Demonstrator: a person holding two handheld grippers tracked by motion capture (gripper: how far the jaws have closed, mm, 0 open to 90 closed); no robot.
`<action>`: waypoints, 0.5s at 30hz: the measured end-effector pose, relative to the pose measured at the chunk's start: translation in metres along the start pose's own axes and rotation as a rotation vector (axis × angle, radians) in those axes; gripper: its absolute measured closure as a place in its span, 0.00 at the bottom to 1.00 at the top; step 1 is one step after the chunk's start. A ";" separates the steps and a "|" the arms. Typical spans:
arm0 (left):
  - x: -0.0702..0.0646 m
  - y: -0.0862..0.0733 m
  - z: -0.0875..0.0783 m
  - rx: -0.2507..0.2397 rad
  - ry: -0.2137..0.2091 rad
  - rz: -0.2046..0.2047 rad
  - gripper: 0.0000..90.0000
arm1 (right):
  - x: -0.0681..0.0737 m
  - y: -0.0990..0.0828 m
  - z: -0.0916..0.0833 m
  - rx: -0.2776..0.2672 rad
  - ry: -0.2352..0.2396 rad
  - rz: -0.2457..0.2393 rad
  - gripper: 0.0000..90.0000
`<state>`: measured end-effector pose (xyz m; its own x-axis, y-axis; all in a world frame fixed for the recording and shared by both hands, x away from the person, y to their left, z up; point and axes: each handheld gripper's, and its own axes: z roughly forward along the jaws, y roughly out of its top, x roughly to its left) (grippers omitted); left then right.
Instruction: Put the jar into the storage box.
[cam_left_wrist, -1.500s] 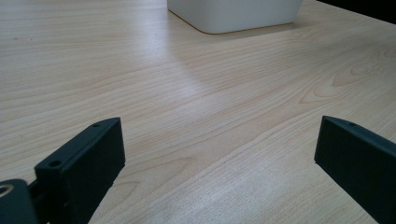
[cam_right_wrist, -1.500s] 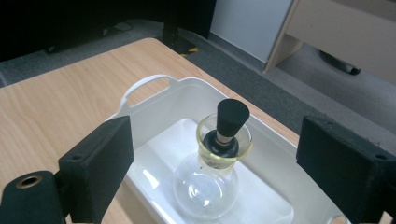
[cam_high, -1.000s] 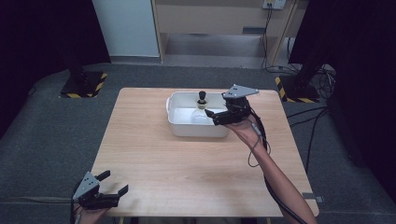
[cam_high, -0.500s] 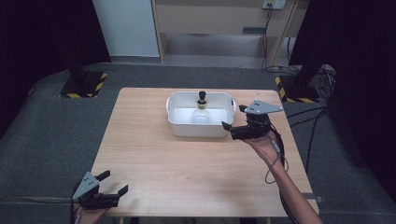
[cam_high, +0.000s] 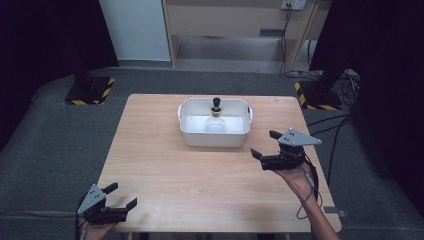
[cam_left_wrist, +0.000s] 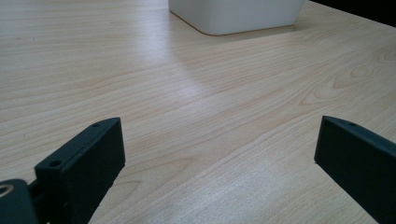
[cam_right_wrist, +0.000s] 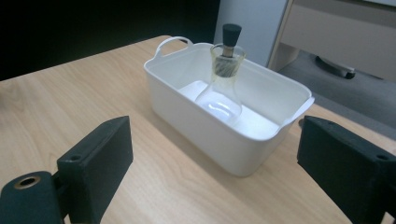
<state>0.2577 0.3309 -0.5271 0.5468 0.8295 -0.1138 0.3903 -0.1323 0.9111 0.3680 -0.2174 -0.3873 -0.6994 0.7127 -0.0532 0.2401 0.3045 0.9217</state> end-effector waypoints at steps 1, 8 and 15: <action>0.000 0.000 0.000 -0.001 -0.001 0.000 0.00 | 0.001 -0.007 -0.003 -0.001 -0.004 0.008 0.12; 0.000 0.000 0.001 0.001 -0.004 0.001 0.01 | 0.002 -0.034 -0.018 -0.022 -0.015 0.052 0.11; -0.001 0.000 0.001 -0.001 -0.013 0.003 0.01 | 0.005 -0.060 -0.032 -0.046 -0.058 0.080 0.11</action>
<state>0.2578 0.3298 -0.5275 0.5573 0.8222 -0.1159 0.3879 -0.1344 0.9119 0.3286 -0.2520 -0.4306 -0.6387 0.7694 0.0007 0.2615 0.2162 0.9407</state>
